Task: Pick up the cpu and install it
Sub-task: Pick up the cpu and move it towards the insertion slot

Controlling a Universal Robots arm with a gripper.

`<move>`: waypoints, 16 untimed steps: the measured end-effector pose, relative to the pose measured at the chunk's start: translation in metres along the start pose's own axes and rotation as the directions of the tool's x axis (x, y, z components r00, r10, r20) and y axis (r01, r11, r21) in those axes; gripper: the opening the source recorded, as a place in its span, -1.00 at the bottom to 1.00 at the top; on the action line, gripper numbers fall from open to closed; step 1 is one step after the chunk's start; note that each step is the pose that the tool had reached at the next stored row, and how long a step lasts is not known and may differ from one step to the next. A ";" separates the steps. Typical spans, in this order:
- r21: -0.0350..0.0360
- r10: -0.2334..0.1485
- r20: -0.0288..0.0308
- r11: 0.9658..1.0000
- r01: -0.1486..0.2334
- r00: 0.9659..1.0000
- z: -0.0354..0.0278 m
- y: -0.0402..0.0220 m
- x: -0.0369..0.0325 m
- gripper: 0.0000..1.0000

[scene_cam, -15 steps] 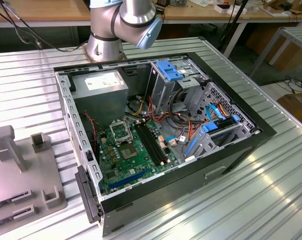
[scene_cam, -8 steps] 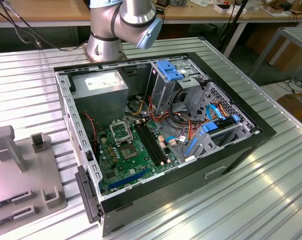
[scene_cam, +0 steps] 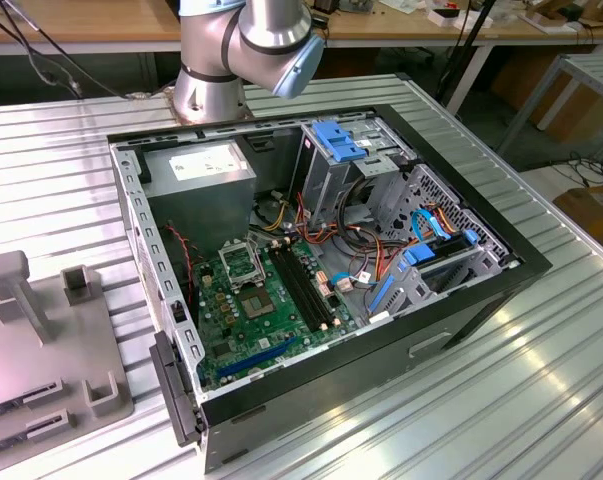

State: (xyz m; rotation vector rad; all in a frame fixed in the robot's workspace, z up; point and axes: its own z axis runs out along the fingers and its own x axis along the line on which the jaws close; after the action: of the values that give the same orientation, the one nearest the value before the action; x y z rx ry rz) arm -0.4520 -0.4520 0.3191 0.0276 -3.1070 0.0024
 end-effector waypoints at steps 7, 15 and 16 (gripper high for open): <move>0.000 0.000 0.000 1.000 0.000 1.000 -0.0064 0.0000 0.0002 -0.05; 0.000 0.000 0.000 1.000 0.000 1.000 -0.0130 0.0000 0.0004 -0.05; 0.000 0.000 0.000 1.000 0.000 1.000 -0.0140 0.0000 0.0004 -0.05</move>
State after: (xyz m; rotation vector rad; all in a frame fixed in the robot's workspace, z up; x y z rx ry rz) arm -0.4519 -0.4520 0.3332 0.0276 -3.1067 0.0026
